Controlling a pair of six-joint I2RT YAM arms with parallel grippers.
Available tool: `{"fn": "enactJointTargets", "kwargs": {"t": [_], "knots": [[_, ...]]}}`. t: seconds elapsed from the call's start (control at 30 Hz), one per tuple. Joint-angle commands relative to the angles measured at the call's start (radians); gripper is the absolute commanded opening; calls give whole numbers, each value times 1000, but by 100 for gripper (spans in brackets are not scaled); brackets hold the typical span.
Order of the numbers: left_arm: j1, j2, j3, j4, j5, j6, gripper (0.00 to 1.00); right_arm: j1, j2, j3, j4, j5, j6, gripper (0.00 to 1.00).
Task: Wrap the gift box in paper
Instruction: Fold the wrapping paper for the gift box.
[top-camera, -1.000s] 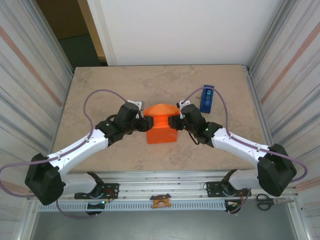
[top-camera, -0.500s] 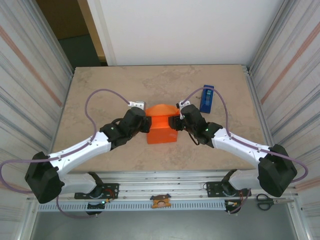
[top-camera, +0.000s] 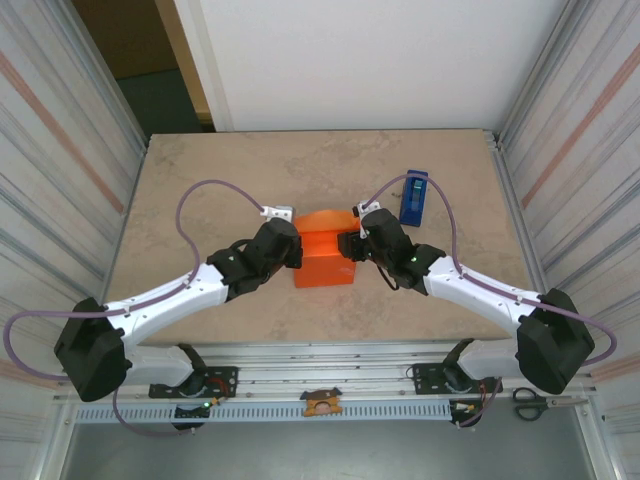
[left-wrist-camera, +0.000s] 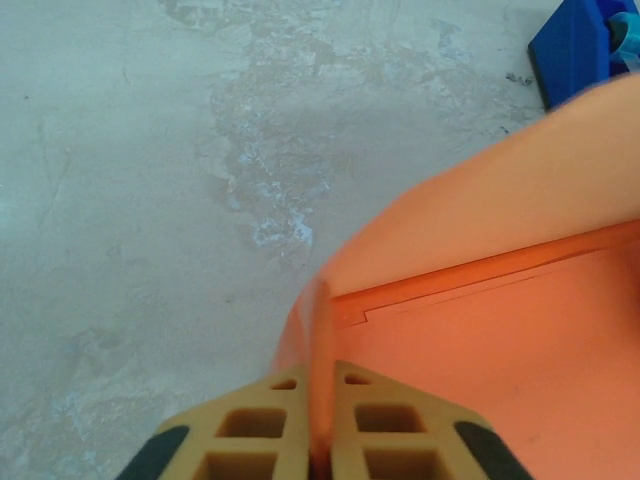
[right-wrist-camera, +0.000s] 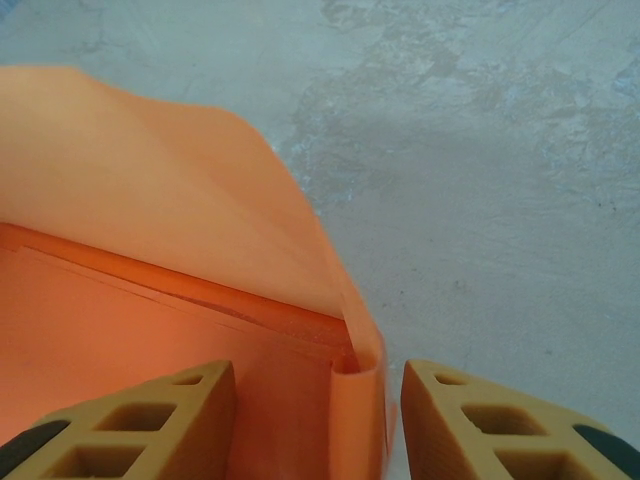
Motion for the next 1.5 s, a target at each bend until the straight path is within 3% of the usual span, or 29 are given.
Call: {"fn": "enactJointTargets", "kwargs": {"t": [0.0, 0.23, 0.27, 0.37, 0.53, 0.67, 0.77, 0.87, 0.93, 1.1, 1.27, 1.3, 1.37, 1.47], "knots": [[-8, 2, -12, 22, -36, 11, 11, 3, 14, -10, -124, 32, 12, 46], [-11, 7, -13, 22, -39, -3, 17, 3, 28, 0, -122, 24, 17, 46], [-11, 7, -9, 22, -42, -2, 22, 2, 29, 1, -124, 23, 16, 46], [-12, 8, 2, 28, -42, 20, 8, 3, 32, 9, -127, 24, 16, 45], [-12, 19, 13, 22, -49, 23, 0, 3, 38, 16, -129, 20, 13, 45], [-12, 18, 22, 10, -48, 1, 0, 4, 38, 21, -133, 20, 10, 45], [-12, 15, 69, -59, -73, -31, 20, 3, 34, 21, -137, 21, 10, 45], [-12, 12, 95, -82, -96, -20, 29, 4, 29, 15, -135, 23, 10, 45], [-12, 13, 103, -85, -108, -11, 30, 3, 28, 14, -138, 23, 9, 45], [-8, 23, 136, -127, -108, -9, 7, 4, 26, 15, -135, 24, 8, 45], [-7, 16, 147, -128, -95, -18, 4, 4, 28, 20, -139, 21, 8, 45], [-7, 11, 151, -127, -90, -20, 5, 4, 29, 18, -139, 21, 7, 45], [-6, 4, 160, -125, -84, -23, 29, 5, 28, 17, -140, 23, 12, 45], [6, 7, 175, -145, -71, -29, 30, 4, 28, 15, -140, 21, 14, 45]]}}
